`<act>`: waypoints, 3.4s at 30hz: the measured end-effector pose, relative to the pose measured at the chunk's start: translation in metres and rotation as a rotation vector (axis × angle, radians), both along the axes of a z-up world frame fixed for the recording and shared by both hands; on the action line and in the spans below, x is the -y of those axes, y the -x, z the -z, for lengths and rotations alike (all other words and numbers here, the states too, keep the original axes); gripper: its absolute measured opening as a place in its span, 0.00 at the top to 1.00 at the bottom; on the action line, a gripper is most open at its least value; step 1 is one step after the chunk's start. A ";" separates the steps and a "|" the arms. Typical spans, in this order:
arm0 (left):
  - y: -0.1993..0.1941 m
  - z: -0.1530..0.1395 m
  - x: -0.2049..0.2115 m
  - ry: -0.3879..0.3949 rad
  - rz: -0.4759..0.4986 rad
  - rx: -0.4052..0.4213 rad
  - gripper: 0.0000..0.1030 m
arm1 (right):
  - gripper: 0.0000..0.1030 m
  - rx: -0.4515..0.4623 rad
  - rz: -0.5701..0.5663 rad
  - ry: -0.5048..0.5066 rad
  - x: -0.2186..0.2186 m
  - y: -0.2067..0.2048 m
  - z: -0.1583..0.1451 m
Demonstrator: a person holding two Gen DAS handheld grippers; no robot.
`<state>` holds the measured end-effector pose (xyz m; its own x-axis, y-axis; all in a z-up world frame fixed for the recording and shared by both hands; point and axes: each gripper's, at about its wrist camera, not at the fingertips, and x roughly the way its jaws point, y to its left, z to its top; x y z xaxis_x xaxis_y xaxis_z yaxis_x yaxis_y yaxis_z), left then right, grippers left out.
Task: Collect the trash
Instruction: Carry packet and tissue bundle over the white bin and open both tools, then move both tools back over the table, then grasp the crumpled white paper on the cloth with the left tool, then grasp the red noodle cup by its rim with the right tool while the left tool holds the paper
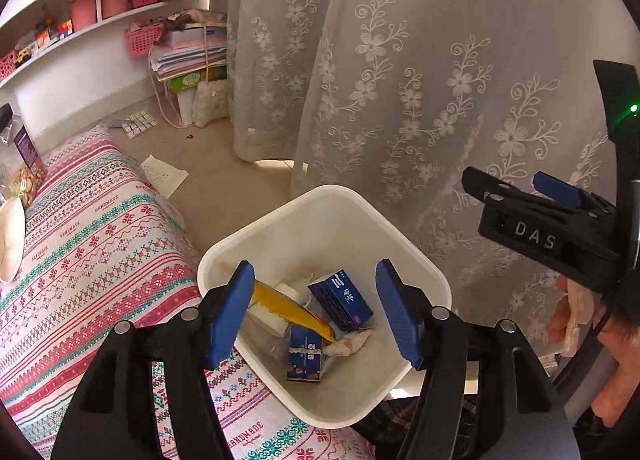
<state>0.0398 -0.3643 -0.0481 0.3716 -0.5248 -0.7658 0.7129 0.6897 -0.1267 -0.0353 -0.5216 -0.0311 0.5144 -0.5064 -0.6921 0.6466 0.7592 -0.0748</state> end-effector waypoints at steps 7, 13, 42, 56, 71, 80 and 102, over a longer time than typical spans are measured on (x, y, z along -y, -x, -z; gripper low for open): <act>-0.022 -0.005 -0.035 -0.119 -0.181 0.155 0.29 | 0.08 -0.013 -0.090 -0.004 -0.034 -0.028 0.001; -0.046 -0.010 -0.076 -0.152 -0.300 0.205 0.22 | 0.08 -0.030 -0.185 0.009 -0.076 -0.057 0.003; -0.185 0.028 -0.307 -0.336 -0.840 0.162 0.18 | 0.07 -0.115 -0.508 0.012 -0.242 -0.154 0.030; -0.236 0.041 -0.342 -0.292 -0.885 0.135 0.46 | 0.07 -0.159 -0.525 0.005 -0.246 -0.160 0.041; -0.158 0.026 -0.343 -0.305 -0.767 0.062 0.76 | 0.07 0.001 -0.609 -0.128 -0.254 -0.179 0.026; -0.108 -0.003 -0.349 -0.275 -0.740 0.084 0.79 | 0.07 0.113 -0.861 -0.310 -0.334 -0.267 0.036; -0.110 -0.009 -0.379 -0.151 -0.757 -0.023 0.79 | 0.97 0.100 -0.943 -0.528 -0.359 -0.301 0.047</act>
<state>0.1494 0.0149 -0.0391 0.5705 -0.0229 -0.8210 0.0382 0.9993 -0.0014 0.2660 -0.1626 -0.0785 0.6064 0.4719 -0.6400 -0.2287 0.8744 0.4280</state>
